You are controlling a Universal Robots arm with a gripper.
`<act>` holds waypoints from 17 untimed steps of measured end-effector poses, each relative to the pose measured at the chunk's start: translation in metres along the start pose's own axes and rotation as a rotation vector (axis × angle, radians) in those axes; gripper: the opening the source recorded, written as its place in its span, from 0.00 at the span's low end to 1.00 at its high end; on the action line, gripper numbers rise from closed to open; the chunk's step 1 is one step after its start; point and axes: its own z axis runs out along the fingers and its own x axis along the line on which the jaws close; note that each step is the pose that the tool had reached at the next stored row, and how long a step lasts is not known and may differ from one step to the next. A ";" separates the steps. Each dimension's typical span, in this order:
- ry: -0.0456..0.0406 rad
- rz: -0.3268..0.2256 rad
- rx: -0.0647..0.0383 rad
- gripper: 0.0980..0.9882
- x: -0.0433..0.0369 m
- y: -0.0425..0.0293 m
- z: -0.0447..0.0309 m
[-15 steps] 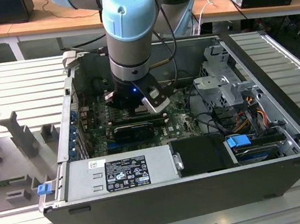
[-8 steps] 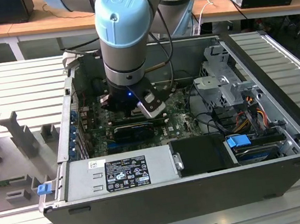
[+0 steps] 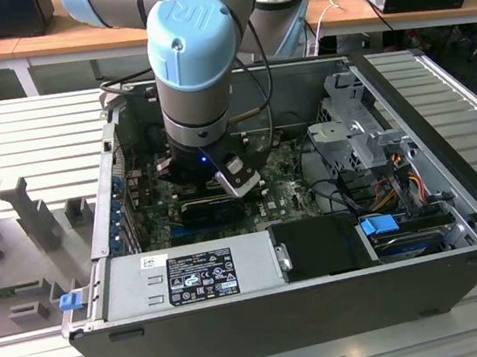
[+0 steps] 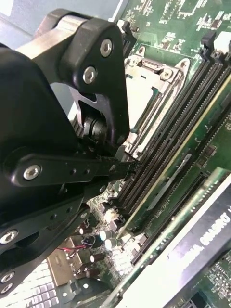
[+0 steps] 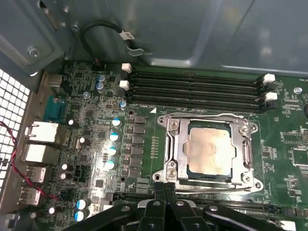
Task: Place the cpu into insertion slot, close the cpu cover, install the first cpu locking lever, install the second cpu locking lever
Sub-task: 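Install the second cpu locking lever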
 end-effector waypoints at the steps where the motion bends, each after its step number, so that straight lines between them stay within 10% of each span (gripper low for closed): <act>1: 0.0000 0.000 -0.001 0.01 0.0001 -0.0006 0.0019; 11: -0.0041 -0.001 -0.055 0.01 0.0010 0.0013 0.0097; 17: -0.0044 -0.001 -0.059 0.01 0.0030 0.0025 0.0092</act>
